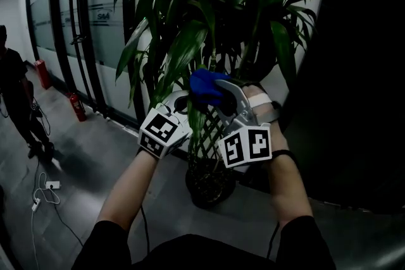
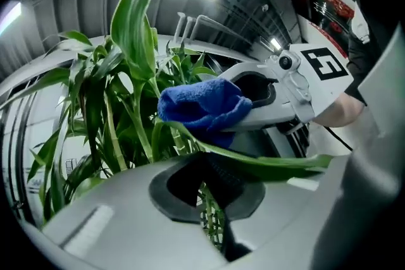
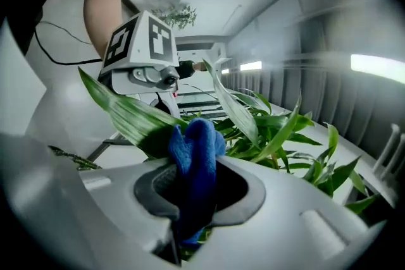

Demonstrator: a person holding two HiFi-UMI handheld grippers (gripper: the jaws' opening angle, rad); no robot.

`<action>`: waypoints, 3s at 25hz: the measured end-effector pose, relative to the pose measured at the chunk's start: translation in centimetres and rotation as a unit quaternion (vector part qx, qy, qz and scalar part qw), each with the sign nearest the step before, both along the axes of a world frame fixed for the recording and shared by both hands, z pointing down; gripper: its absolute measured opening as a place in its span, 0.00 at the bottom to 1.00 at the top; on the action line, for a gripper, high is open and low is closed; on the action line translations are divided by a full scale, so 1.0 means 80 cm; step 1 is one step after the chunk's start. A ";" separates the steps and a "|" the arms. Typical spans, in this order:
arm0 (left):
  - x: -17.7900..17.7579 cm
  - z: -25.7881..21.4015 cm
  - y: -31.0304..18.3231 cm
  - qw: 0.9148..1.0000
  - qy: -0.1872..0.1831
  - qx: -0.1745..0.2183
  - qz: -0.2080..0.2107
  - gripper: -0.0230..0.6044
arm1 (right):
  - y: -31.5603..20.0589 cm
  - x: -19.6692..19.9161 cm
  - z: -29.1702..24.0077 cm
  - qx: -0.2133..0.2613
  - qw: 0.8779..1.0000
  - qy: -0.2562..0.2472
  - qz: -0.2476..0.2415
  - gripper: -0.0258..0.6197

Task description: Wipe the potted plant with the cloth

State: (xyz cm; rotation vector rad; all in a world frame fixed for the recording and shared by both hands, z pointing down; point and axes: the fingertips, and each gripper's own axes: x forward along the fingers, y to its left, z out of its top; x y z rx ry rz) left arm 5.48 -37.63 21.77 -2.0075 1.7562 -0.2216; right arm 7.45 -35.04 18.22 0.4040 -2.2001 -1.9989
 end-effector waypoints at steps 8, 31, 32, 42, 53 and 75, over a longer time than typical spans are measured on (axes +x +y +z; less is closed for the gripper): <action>0.026 0.021 -0.004 0.999 -0.034 -0.017 0.009 0.05 | 0.011 0.003 0.041 0.051 0.997 0.048 0.020 0.18; 0.026 0.085 -0.036 0.998 0.014 -0.060 0.017 0.05 | 0.013 0.045 0.127 0.043 0.994 0.086 0.047 0.18; 0.026 0.086 -0.037 0.998 0.014 -0.061 0.018 0.05 | 0.013 0.047 0.129 0.041 0.994 0.085 0.048 0.18; 0.030 0.079 -0.043 0.998 0.032 -0.056 0.025 0.05 | 0.013 0.072 0.139 0.025 0.995 0.074 0.060 0.18; 0.012 0.082 -0.028 0.995 0.095 -0.041 0.002 0.05 | 0.022 0.098 0.183 -0.061 0.995 0.066 0.031 0.18; -0.030 0.187 0.172 0.966 0.148 -0.055 -0.204 0.05 | 0.096 0.077 0.274 -0.292 0.943 0.061 -0.144 0.18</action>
